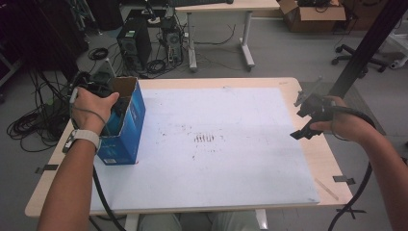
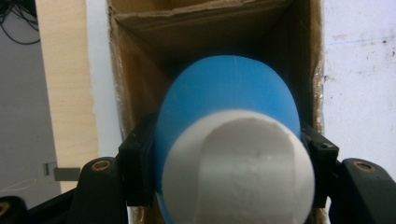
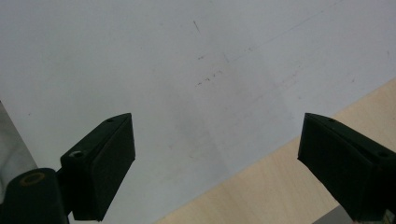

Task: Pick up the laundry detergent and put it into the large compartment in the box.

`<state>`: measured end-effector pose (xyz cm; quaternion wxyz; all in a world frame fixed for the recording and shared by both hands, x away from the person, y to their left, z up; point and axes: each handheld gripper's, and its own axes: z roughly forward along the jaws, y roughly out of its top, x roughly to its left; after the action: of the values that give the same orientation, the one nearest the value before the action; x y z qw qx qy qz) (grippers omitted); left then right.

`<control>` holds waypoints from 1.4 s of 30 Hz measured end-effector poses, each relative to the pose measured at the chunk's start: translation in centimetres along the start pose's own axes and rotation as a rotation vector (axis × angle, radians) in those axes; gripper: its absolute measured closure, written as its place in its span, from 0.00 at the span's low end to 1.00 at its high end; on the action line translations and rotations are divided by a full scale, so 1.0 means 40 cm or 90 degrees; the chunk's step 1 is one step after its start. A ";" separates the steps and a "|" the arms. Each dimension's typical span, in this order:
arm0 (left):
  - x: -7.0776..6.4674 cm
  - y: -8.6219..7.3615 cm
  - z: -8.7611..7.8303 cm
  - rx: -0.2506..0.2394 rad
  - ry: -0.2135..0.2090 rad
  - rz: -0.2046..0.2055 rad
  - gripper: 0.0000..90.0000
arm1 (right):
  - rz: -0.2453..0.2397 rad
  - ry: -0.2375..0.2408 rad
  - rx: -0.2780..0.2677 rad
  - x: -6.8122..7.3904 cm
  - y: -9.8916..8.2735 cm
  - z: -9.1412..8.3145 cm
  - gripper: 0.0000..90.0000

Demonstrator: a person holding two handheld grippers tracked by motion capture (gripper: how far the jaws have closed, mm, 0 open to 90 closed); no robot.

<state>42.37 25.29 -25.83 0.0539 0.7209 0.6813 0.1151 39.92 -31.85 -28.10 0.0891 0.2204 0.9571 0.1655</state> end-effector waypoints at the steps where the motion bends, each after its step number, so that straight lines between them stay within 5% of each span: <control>1: -0.001 -0.001 0.005 0.001 0.000 -0.001 0.41 | -0.001 0.001 0.000 0.000 0.001 0.001 0.12; 17: 0.001 -0.009 0.050 0.016 -0.004 0.000 0.41 | 0.005 0.001 0.002 -0.001 -0.011 0.005 0.12; 42: 0.019 -0.003 0.057 0.017 -0.024 -0.007 0.41 | 0.008 0.004 0.003 -0.002 -0.018 0.013 0.12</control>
<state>42.82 26.22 -28.01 0.0576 0.7201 0.6854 0.0919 39.83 -32.37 -28.84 0.0845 0.2259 0.9564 0.1646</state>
